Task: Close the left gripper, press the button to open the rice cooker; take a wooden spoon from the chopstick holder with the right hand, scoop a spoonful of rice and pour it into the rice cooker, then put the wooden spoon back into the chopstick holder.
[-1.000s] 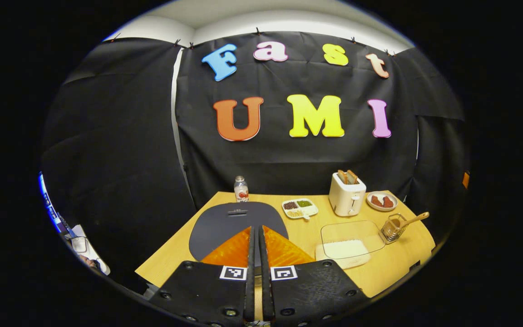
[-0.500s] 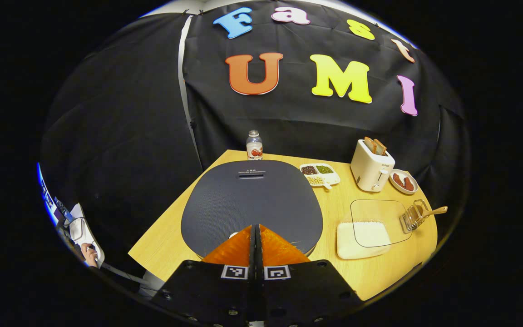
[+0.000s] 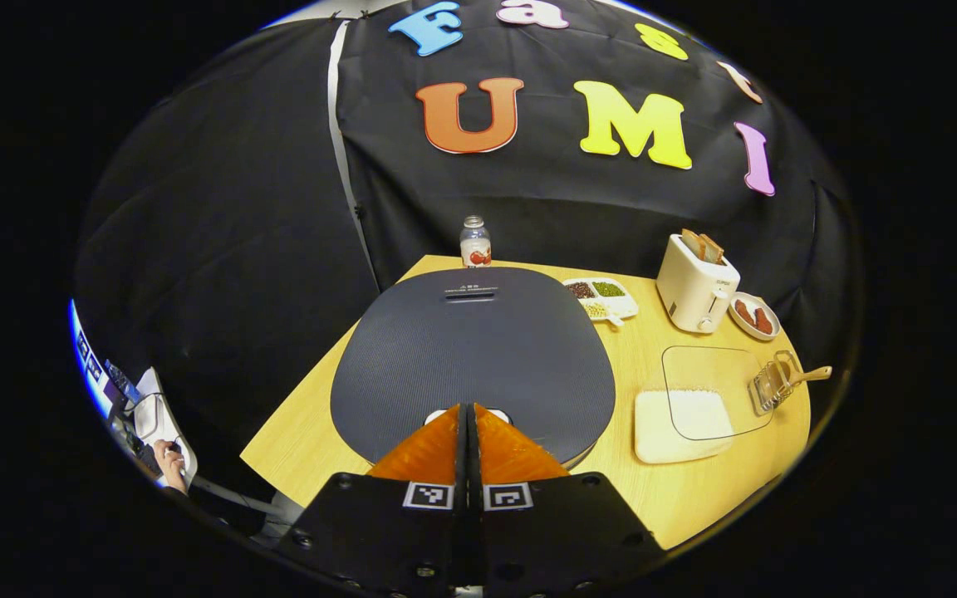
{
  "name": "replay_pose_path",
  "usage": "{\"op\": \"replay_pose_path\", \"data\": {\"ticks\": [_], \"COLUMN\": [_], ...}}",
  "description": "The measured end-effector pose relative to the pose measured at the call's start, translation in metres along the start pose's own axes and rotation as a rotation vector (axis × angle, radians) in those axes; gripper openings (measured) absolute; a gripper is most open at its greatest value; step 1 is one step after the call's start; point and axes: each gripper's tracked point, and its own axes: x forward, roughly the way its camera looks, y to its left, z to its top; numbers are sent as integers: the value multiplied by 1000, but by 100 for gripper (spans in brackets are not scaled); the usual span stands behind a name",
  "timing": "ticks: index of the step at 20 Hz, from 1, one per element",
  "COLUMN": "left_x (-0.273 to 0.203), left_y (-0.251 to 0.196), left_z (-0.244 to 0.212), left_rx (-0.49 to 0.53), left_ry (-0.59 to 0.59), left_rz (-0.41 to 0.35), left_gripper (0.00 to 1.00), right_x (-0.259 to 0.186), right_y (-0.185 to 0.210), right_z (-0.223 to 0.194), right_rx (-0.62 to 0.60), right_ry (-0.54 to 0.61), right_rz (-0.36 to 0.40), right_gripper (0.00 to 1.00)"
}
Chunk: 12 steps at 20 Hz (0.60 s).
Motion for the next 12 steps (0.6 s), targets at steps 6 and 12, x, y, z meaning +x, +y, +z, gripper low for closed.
{"op": "replay_pose_path", "data": {"ticks": [6, 12], "left_x": [-1, 1], "left_y": [-3, -1], "left_z": [-2, -4], "left_rx": [-10, -40], "left_ry": [-4, 0], "left_rz": [-7, -37], "left_gripper": [0, 0], "right_x": [-2, -10], "right_y": [2, 2], "right_z": [-1, -8], "right_rx": [-28, -15], "right_ry": [-18, -15], "right_rz": [-15, -24], "right_gripper": [100, 100]}}
